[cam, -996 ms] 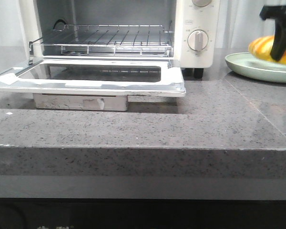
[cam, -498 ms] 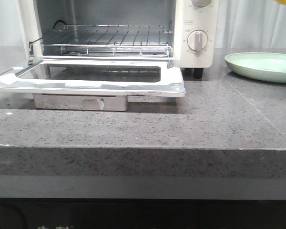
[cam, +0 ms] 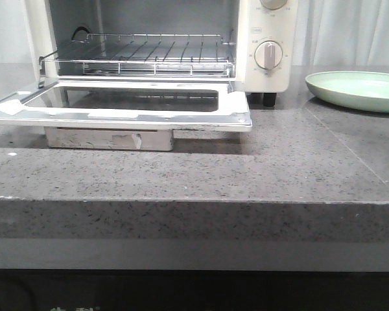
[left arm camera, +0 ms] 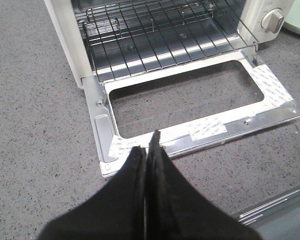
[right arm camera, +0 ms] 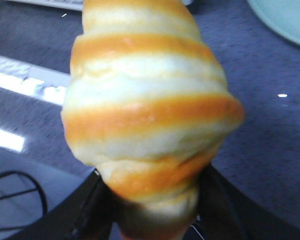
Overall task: Put bread in oven
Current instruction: 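Grasp the croissant with the right gripper and lift it, then carry the croissant with the right gripper into the open oven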
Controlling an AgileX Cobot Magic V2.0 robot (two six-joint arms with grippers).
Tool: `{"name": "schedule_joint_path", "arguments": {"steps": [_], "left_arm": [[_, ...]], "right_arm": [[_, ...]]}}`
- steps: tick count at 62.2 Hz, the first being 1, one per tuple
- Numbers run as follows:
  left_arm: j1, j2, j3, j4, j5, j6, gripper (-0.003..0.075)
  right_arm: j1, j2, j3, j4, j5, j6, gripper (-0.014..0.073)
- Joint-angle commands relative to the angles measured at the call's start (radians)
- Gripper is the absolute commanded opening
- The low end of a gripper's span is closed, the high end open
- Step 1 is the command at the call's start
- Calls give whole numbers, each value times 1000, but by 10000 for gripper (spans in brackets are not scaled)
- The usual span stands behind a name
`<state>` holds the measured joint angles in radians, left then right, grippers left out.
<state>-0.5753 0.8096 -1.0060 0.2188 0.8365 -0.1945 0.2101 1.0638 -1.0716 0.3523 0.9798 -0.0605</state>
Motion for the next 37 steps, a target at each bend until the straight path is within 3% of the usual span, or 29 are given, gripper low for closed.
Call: {"name": "schedule_joint_path", "arguments": {"steps": [1, 17, 28, 37], "left_arm": [[-1, -6, -27, 9, -67, -10, -18], [-1, -6, -27, 9, -69, -10, -18], [-1, -6, -27, 5, -69, -10, -18], [-1, -6, -27, 5, -69, -10, -18]], "right_arm": [[106, -7, -23, 33, -49, 9, 54], [353, 123, -97, 26, -135, 71, 54], [433, 276, -233, -21, -136, 84, 54], [472, 409, -388, -147, -124, 170, 54]]}}
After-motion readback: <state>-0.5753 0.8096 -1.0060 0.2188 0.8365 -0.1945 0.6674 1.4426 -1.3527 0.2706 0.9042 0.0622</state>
